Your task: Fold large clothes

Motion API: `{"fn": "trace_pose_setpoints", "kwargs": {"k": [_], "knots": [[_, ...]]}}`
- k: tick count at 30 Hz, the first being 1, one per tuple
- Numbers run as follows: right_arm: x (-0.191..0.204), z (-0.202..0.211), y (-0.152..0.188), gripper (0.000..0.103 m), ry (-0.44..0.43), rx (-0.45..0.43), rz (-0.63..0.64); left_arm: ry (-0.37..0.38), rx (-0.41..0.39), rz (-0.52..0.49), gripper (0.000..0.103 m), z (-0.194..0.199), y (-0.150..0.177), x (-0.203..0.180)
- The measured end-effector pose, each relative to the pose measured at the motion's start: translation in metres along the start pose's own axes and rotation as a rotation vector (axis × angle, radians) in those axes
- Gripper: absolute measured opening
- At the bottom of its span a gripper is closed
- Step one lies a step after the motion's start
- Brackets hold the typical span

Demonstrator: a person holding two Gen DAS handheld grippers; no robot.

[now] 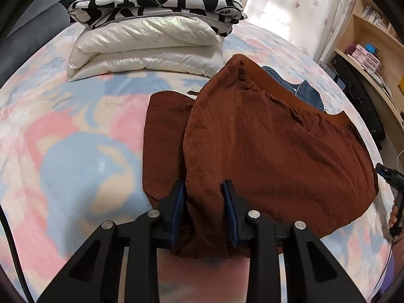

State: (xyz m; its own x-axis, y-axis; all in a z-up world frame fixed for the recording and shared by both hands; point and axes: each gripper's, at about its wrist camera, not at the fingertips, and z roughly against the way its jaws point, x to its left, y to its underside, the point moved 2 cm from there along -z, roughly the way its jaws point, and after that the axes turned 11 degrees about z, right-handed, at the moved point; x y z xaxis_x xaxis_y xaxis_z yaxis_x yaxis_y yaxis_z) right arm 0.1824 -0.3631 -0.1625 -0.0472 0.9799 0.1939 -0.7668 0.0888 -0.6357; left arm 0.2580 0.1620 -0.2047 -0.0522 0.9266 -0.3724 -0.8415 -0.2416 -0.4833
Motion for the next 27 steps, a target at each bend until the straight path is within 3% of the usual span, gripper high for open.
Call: {"fn": "trace_pose_setpoints", "kwargs": {"k": [4, 5, 8, 12, 16, 20, 27], "knots": [[0.014, -0.033, -0.002, 0.031, 0.052, 0.072, 0.070, 0.021, 0.003, 0.003, 0.019, -0.001, -0.001, 0.000], [0.013, -0.034, -0.002, 0.012, 0.074, 0.075, 0.078, 0.016, 0.000, -0.002, 0.017, 0.001, -0.001, -0.001], [0.003, -0.024, -0.002, 0.011, 0.100, 0.009, 0.022, 0.007, -0.013, -0.030, 0.014, 0.006, -0.003, -0.006], [-0.018, -0.038, 0.012, 0.010, 0.050, 0.035, -0.083, 0.034, 0.019, -0.011, 0.014, -0.002, -0.004, 0.002], [-0.028, -0.033, 0.013, 0.013, -0.018, 0.029, -0.175, 0.081, 0.050, 0.054, 0.021, 0.001, -0.008, 0.013], [-0.030, -0.014, 0.013, 0.028, -0.029, 0.029, -0.216, 0.087, 0.047, 0.092, 0.031, 0.020, -0.013, 0.021], [-0.011, 0.018, 0.011, 0.029, -0.043, -0.029, -0.194, 0.076, 0.007, 0.100, 0.031, 0.040, -0.017, 0.027]]}}
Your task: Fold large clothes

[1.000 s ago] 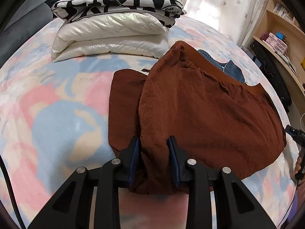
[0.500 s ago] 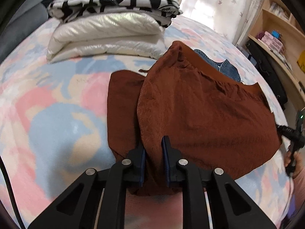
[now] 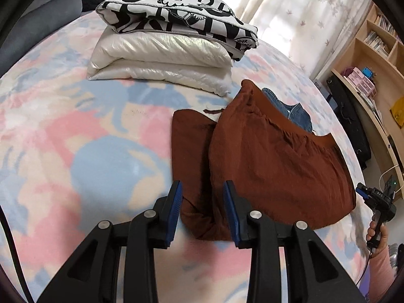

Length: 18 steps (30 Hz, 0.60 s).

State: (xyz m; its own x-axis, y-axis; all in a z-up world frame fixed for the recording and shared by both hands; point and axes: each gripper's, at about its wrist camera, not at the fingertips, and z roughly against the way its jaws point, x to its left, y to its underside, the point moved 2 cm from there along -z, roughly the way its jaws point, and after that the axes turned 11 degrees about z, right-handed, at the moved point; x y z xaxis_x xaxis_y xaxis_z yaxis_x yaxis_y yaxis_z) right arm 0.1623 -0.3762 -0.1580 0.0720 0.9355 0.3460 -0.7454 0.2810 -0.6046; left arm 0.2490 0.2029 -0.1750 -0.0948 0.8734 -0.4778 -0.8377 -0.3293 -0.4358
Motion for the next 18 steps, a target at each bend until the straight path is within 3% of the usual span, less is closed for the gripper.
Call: {"fn": "trace_pose_setpoints", "kwargs": {"k": [5, 11, 18], "knots": [[0.038, 0.008, 0.006, 0.028, -0.016, -0.001, 0.090, -0.003, 0.003, -0.056, 0.031, 0.002, 0.013, -0.014], [0.092, -0.002, 0.017, 0.028, -0.029, 0.029, 0.195, 0.004, -0.076, -0.168, 0.031, 0.005, 0.030, -0.072], [0.170, -0.038, 0.025, 0.029, -0.103, 0.027, 0.293, 0.080, -0.055, -0.188, 0.031, -0.039, 0.049, -0.144]]}}
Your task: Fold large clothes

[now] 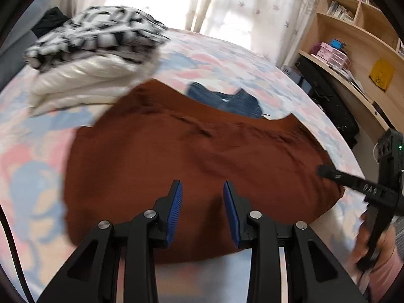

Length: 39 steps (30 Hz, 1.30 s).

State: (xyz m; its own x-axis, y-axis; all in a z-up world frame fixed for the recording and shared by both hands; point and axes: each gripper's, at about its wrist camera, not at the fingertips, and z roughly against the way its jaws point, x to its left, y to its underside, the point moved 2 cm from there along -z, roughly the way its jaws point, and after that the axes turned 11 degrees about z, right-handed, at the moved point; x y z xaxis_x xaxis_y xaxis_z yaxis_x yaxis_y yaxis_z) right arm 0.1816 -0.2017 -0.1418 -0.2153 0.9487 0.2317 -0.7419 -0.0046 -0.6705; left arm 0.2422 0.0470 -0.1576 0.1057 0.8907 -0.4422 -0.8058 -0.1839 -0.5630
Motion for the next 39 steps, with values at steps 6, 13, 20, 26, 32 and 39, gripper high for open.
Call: {"fn": "trace_pose_setpoints", "kwargs": {"k": [6, 13, 20, 26, 32, 39], "knots": [[0.042, -0.049, -0.002, 0.029, 0.068, 0.039, 0.138, -0.112, 0.035, 0.042, 0.031, -0.050, 0.007, -0.014], [0.007, -0.054, 0.012, 0.010, 0.023, 0.058, 0.084, -0.114, 0.046, 0.031, 0.033, -0.056, 0.011, 0.007], [-0.048, -0.015, 0.018, 0.000, 0.090, 0.040, 0.076, -0.185, 0.024, 0.040, 0.032, -0.036, -0.004, 0.041], [-0.122, 0.012, 0.030, 0.003, 0.264, 0.076, -0.065, -0.236, -0.009, 0.154, 0.032, -0.018, -0.025, 0.097], [-0.127, 0.036, 0.033, 0.004, 0.252, 0.052, -0.119, -0.225, -0.006, 0.193, 0.032, -0.006, -0.027, 0.103], [-0.093, 0.054, 0.030, 0.004, 0.194, 0.010, -0.127, -0.239, -0.015, 0.204, 0.042, 0.014, -0.023, 0.084]]}}
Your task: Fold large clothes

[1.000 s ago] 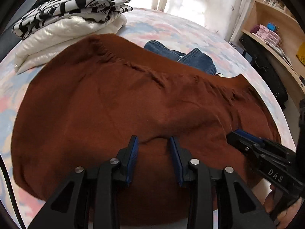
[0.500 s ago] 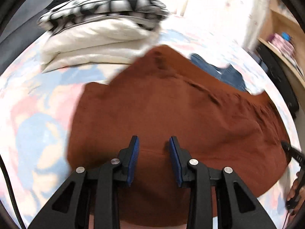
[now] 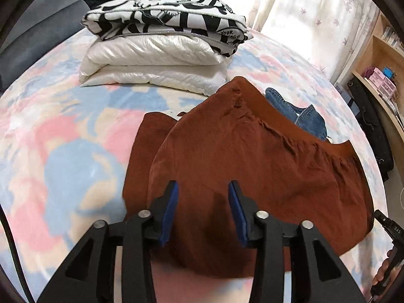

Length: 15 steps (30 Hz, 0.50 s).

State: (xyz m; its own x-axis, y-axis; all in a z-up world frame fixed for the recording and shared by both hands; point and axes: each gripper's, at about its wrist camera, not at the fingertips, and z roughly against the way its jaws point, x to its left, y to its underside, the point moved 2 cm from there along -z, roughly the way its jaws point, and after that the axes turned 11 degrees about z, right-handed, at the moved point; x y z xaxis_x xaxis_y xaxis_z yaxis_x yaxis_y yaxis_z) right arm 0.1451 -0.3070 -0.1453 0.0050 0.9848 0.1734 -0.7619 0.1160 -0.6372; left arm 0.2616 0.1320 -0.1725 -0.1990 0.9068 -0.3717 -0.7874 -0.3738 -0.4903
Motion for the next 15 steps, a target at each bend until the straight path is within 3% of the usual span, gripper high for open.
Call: {"fn": "trace_pose_setpoints", "kwargs": {"k": [5, 7, 9, 15], "knots": [[0.035, 0.021, 0.005, 0.005, -0.037, -0.039, 0.031, 0.009, 0.006, 0.007, 0.057, 0.027, 0.022, -0.005], [0.047, 0.028, 0.009, 0.012, -0.051, -0.056, 0.035, 0.036, 0.008, 0.030, 0.064, 0.037, 0.031, -0.004], [0.060, 0.037, 0.016, 0.027, -0.053, -0.084, 0.044, 0.068, 0.019, 0.053, 0.066, 0.046, 0.042, -0.004], [0.095, 0.051, 0.038, 0.030, -0.066, -0.132, 0.071, 0.138, 0.043, 0.132, 0.069, 0.063, 0.072, 0.003]]}}
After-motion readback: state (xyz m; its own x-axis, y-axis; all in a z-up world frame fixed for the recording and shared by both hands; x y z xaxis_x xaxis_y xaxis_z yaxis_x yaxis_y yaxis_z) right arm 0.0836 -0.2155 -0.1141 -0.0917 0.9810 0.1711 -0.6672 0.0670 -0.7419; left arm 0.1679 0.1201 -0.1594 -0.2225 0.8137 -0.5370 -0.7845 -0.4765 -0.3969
